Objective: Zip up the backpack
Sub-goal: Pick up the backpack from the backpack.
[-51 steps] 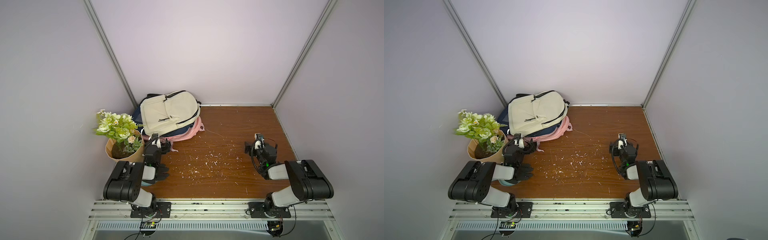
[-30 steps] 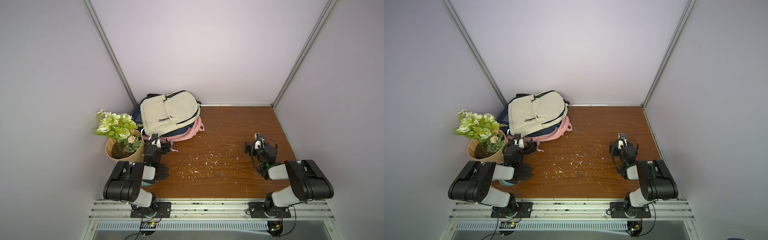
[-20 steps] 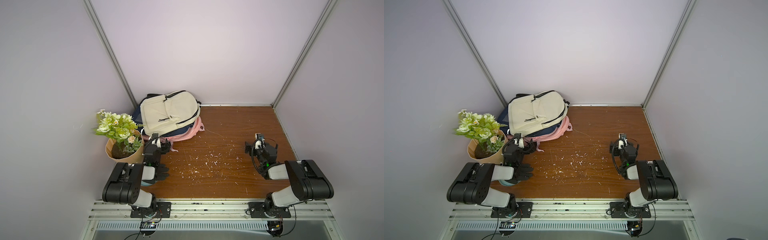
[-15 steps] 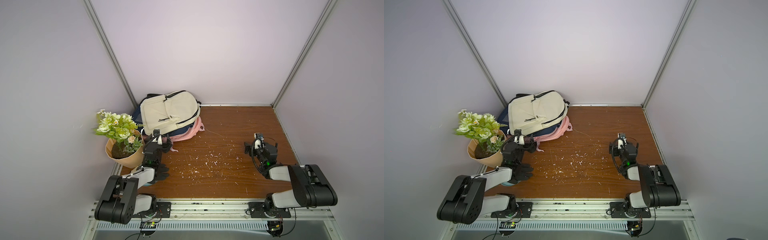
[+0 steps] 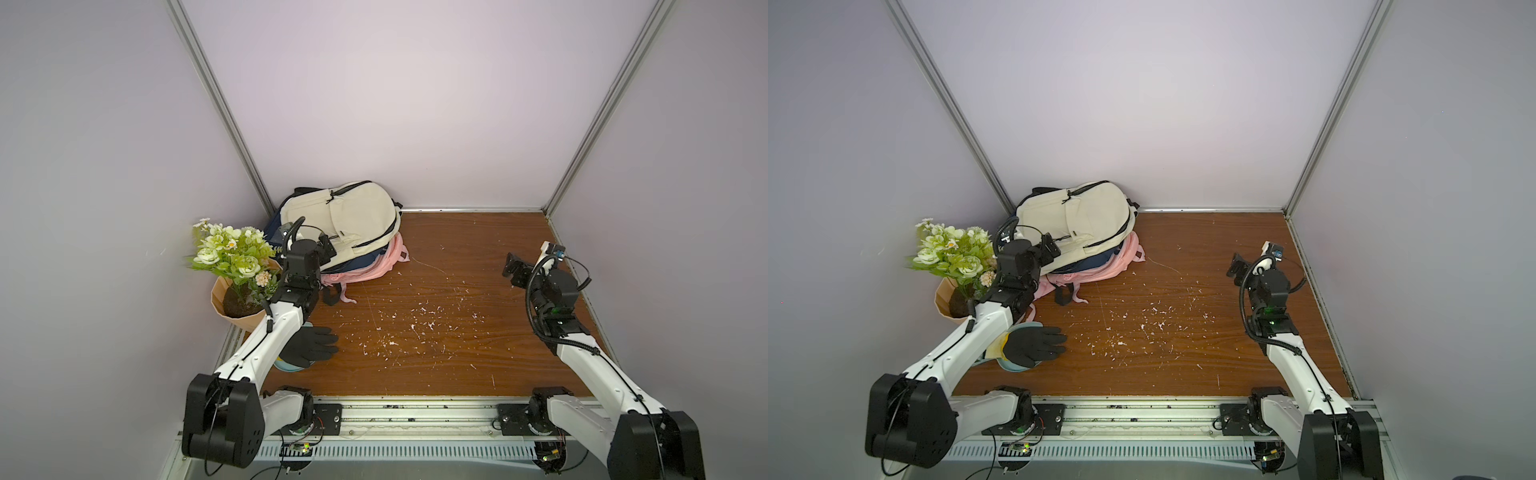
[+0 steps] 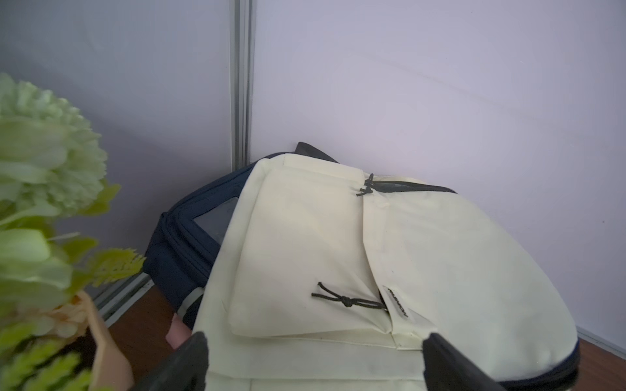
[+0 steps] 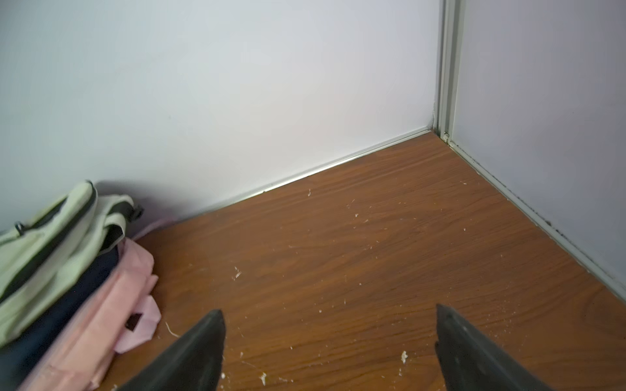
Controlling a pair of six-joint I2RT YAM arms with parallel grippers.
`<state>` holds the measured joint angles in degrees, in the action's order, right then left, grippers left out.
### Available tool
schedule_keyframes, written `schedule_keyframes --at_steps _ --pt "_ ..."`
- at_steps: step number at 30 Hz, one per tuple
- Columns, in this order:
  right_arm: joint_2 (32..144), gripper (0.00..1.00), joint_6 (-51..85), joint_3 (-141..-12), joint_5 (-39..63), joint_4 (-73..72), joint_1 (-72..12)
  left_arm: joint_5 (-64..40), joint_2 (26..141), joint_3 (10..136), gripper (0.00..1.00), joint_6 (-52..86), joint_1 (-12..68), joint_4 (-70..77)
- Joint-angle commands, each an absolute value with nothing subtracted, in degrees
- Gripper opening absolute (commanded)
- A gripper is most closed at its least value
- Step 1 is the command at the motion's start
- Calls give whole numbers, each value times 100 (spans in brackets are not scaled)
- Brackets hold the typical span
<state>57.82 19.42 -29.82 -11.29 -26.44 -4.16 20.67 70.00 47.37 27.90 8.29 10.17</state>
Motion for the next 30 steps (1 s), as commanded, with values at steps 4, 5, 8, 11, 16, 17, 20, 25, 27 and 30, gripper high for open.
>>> schedule_keyframes --at_steps 4,5,8,11,16,17,20,25,27,30 --pt "5993 99 2773 -3309 -542 -1920 -369 1151 7404 4986 100 2452 1033 952" --pt "6082 99 2753 -3380 -435 -1864 -375 1125 7537 5126 100 2293 1156 953" --pt "6270 99 2742 -3448 -212 -1809 -413 1180 8210 5830 100 1673 1615 676" --pt "6384 99 2786 -3405 39 -1885 -511 2064 9018 6633 100 851 2337 325" --pt "6521 99 2571 -3505 -100 -1671 -920 2322 10225 7858 100 193 2920 -23" --pt "6524 99 2514 -3516 -205 -1632 -1014 2318 10469 8158 100 170 2956 -125" --pt "6547 99 2431 -3504 -334 -1614 -1193 2434 11158 9052 100 218 2980 -491" --pt "6649 99 2316 -3537 -405 -1617 -1413 2978 12307 10428 95 193 2993 -1216" --pt "6709 99 2288 -3556 -446 -1635 -1489 3227 12721 10916 89 207 2991 -1525" --pt "6799 99 2236 -3633 -514 -1594 -1566 3259 12987 11241 75 218 2991 -1702"
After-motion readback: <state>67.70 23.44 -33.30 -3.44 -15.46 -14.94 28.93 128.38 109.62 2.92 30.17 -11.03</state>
